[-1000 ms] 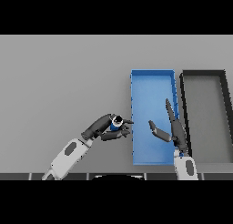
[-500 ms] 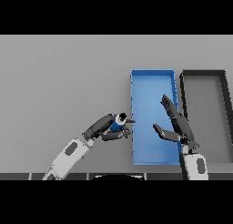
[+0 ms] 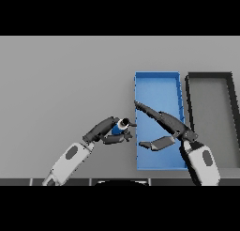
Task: Pick up the blue pipe and place it into the blue bin.
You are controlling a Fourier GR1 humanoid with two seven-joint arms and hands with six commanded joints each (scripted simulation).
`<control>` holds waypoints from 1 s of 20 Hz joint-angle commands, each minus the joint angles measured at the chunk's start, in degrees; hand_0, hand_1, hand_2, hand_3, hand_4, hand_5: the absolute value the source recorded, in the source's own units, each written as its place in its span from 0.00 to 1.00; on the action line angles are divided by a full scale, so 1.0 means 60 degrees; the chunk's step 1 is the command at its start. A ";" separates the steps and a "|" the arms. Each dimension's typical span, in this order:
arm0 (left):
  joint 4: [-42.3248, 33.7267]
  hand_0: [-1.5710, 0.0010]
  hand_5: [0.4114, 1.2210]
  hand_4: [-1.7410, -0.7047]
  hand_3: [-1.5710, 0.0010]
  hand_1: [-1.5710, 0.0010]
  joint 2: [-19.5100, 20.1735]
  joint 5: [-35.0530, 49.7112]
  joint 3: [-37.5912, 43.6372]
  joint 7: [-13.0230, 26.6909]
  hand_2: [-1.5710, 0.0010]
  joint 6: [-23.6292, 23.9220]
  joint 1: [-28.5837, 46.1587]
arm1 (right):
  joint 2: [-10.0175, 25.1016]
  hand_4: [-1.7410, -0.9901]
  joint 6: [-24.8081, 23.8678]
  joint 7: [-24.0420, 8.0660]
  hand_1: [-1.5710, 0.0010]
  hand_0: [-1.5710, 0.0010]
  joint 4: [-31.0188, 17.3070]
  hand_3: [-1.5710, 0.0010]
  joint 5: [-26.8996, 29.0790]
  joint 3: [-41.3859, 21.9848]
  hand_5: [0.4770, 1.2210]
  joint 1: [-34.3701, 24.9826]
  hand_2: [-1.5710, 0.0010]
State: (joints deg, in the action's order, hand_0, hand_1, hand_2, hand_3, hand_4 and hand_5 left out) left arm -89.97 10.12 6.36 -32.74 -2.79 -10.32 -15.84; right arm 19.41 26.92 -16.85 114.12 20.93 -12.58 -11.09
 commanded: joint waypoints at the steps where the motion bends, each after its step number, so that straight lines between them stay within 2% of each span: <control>1: -0.0070 0.00 1.00 0.00 0.06 0.00 -0.0053 -0.0037 -0.0053 0.0002 0.00 0.0017 0.0023 | -0.0092 0.58 0.0079 0.0037 1.00 1.00 -0.0048 1.00 -0.0184 -0.0176 0.06 -0.0181 1.00; 6: 0.0071 0.00 1.00 0.00 0.04 0.00 -0.0176 0.0009 -0.0003 -0.0127 0.00 -0.0202 -0.0057 | -0.0796 0.68 0.0300 -0.0645 1.00 1.00 -0.0672 1.00 -0.0438 -0.1010 0.07 -0.1388 1.00; 8: 0.0154 0.00 1.00 0.00 0.02 0.00 -0.0218 0.0083 0.0030 -0.0123 0.00 -0.0339 -0.0078 | -0.0880 0.68 0.0483 -0.0689 1.00 1.00 -0.0887 1.00 -0.0382 -0.1089 0.07 -0.1693 1.00; 12: 0.0009 0.00 1.00 0.00 0.02 0.00 -0.0013 -0.0197 0.0043 -0.0192 0.00 -0.0367 -0.0015 | -0.1536 0.70 0.0499 -0.0854 1.00 1.00 -0.1656 1.00 -0.0577 -0.1349 0.04 -0.2559 1.00; 14: 0.0044 0.00 1.00 0.00 0.06 0.00 -0.0099 0.0053 0.0088 -0.0071 0.00 -0.0526 0.0063 | -0.1613 0.66 0.0703 -0.0791 0.95 0.97 -0.1890 0.97 -0.0472 -0.1363 0.04 -0.2816 0.93; 15: 0.0083 0.11 1.00 0.00 0.18 0.16 -0.0089 -0.0303 0.0025 -0.0130 0.16 -0.0419 -0.0090 | -0.1654 0.59 0.0775 -0.0865 0.86 0.88 -0.2051 0.90 -0.0357 -0.1309 0.04 -0.3081 0.85; 16: 0.0077 0.25 1.00 0.06 0.34 0.31 0.0110 -0.0639 -0.0189 0.0394 0.32 -0.0442 -0.0179 | -0.1788 0.54 0.0855 -0.0990 0.76 0.78 -0.2191 0.81 -0.0367 -0.1428 0.04 -0.3289 0.76; 17: 0.0004 0.37 1.00 0.18 0.48 0.44 0.0367 -0.0744 -0.0280 0.0847 0.46 -0.0647 -0.0184 | -0.1834 0.51 0.0910 -0.1109 0.66 0.66 -0.2271 0.72 -0.0388 -0.1468 0.04 -0.3411 0.66; 18: -0.0099 0.48 1.00 0.25 0.58 0.55 0.0424 -0.0803 -0.0231 0.1254 0.57 -0.0707 -0.0156 | -0.1914 0.41 0.0979 -0.0891 0.55 0.54 -0.2382 0.60 -0.0513 -0.1557 0.06 -0.3422 0.53; 19: -0.0104 0.51 1.00 0.20 0.63 0.55 0.0318 -0.0841 -0.0105 0.1028 0.56 -0.0649 -0.0134 | -0.2052 0.34 0.0990 -0.0889 0.44 0.43 -0.2504 0.51 -0.0360 -0.1600 0.10 -0.3527 0.42; 20: -0.0033 0.40 1.00 0.16 0.50 0.44 0.0146 -0.1012 -0.0066 0.0921 0.45 -0.0439 -0.0125 | -0.2023 0.28 0.1106 -0.0960 0.36 0.35 -0.2552 0.45 0.0019 -0.1586 0.17 -0.3543 0.34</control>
State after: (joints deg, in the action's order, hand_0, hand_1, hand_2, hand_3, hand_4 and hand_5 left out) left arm -90.15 10.96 0.29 -33.10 3.11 -12.95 -16.59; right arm 7.28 33.61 -22.45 98.84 21.09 -22.10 -32.35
